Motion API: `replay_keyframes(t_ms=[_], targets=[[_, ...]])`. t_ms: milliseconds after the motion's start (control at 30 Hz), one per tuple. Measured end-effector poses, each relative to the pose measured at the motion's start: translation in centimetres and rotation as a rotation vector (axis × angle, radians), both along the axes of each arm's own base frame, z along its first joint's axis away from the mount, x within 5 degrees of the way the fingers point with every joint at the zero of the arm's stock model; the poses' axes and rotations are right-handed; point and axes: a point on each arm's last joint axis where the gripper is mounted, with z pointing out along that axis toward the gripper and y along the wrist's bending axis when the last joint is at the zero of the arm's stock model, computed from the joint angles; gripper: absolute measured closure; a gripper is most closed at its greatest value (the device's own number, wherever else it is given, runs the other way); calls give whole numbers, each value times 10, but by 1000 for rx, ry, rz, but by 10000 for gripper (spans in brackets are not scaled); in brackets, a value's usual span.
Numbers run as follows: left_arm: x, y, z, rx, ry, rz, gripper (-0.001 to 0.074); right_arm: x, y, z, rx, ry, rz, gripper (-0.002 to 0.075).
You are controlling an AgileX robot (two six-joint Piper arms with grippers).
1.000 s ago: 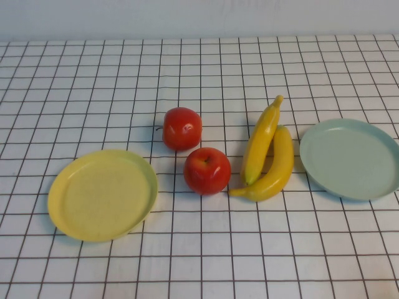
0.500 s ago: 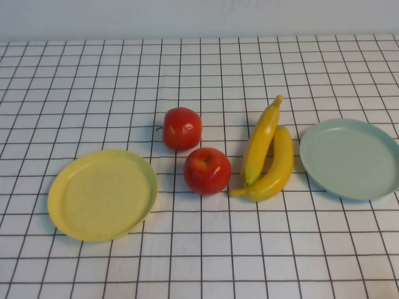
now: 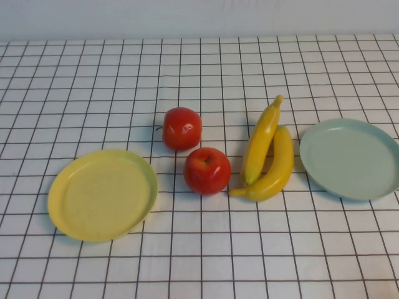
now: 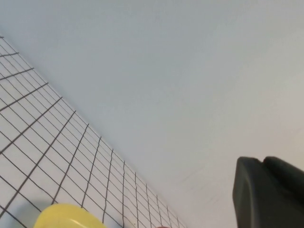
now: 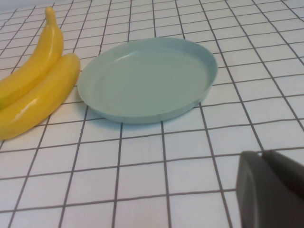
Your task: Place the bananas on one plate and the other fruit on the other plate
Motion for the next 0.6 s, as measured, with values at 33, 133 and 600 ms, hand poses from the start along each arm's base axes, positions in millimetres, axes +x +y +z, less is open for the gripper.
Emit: replay_keyframes(t_ms=[33, 133, 600], targets=[[0, 0, 0, -13, -2, -1, 736, 0, 0, 0, 0, 0, 0, 742], [0, 0, 0, -68, 1, -11, 736, 0, 0, 0, 0, 0, 0, 742], [3, -16, 123, 655, 224, -156, 737, 0, 0, 0, 0, 0, 0, 742]])
